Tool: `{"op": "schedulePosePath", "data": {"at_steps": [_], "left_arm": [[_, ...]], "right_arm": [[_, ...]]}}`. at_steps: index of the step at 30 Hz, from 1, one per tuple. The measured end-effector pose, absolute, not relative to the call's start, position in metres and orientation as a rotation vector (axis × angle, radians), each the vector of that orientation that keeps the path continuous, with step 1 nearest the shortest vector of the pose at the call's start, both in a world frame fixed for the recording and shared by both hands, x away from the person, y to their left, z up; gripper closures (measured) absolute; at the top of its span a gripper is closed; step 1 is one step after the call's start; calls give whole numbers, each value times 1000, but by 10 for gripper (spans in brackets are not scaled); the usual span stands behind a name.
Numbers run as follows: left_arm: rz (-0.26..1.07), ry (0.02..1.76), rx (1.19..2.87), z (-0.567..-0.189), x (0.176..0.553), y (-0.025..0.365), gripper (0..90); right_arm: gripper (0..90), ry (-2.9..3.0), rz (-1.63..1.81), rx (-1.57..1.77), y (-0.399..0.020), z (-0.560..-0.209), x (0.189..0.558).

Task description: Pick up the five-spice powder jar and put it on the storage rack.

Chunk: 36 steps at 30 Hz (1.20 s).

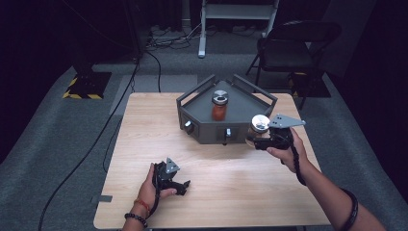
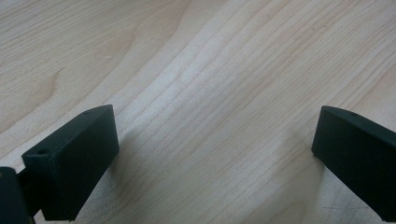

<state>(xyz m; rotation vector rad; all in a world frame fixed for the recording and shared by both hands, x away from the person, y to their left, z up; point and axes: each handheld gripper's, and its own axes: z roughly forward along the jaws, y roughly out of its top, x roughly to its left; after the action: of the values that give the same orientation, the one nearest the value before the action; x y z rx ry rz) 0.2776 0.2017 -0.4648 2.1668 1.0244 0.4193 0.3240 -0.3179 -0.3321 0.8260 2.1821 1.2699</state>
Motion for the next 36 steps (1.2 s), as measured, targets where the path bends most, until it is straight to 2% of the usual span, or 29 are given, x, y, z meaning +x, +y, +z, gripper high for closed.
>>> {"op": "schedulePosePath", "data": {"at_steps": [36], "left_arm": [[420, 1025, 2167, -465, 277, 202, 4]], "right_arm": [[308, 2105, 1267, 767, -285, -292, 352]]}}
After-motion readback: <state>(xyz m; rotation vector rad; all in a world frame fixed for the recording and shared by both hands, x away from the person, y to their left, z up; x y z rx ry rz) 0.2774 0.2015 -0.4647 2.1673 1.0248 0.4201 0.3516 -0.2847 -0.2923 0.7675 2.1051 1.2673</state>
